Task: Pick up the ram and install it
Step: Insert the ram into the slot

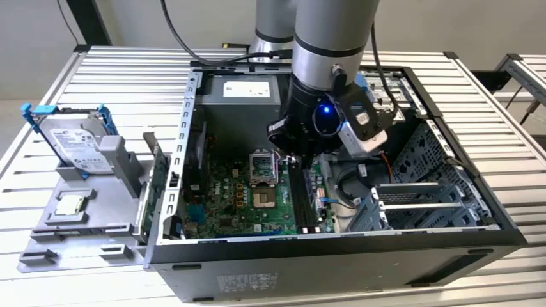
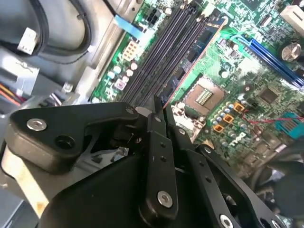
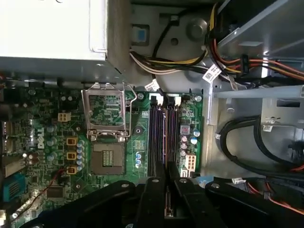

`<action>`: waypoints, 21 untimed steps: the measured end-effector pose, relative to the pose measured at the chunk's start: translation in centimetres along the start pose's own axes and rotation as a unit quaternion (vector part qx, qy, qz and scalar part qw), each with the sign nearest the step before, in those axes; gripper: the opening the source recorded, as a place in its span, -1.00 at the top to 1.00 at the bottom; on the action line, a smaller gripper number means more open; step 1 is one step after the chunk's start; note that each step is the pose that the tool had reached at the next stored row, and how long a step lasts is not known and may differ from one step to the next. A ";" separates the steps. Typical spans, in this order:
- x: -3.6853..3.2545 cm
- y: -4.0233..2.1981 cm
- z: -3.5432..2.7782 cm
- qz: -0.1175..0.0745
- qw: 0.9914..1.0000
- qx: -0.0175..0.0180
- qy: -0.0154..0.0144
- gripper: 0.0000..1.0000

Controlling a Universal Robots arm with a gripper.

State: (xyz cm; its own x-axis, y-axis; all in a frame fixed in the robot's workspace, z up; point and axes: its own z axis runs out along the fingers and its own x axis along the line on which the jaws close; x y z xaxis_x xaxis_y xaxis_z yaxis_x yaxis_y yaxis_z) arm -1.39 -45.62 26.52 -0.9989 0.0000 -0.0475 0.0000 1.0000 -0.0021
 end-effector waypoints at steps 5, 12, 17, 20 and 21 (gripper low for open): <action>-0.01 -0.07 0.68 0.011 1.000 0.001 -0.001 1.00; -1.47 -0.08 1.69 0.014 1.000 0.001 -0.003 1.00; -1.60 -0.08 2.61 0.027 1.000 0.001 -0.003 1.00; -1.72 -0.07 3.17 0.027 1.000 0.001 -0.003 1.00; -1.72 -0.07 3.34 0.027 1.000 0.001 -0.003 1.00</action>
State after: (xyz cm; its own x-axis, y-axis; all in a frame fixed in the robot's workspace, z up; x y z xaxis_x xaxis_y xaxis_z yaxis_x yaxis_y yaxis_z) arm 0.48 -45.70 23.26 -0.9971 0.0536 -0.0536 0.0538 0.9985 -0.0020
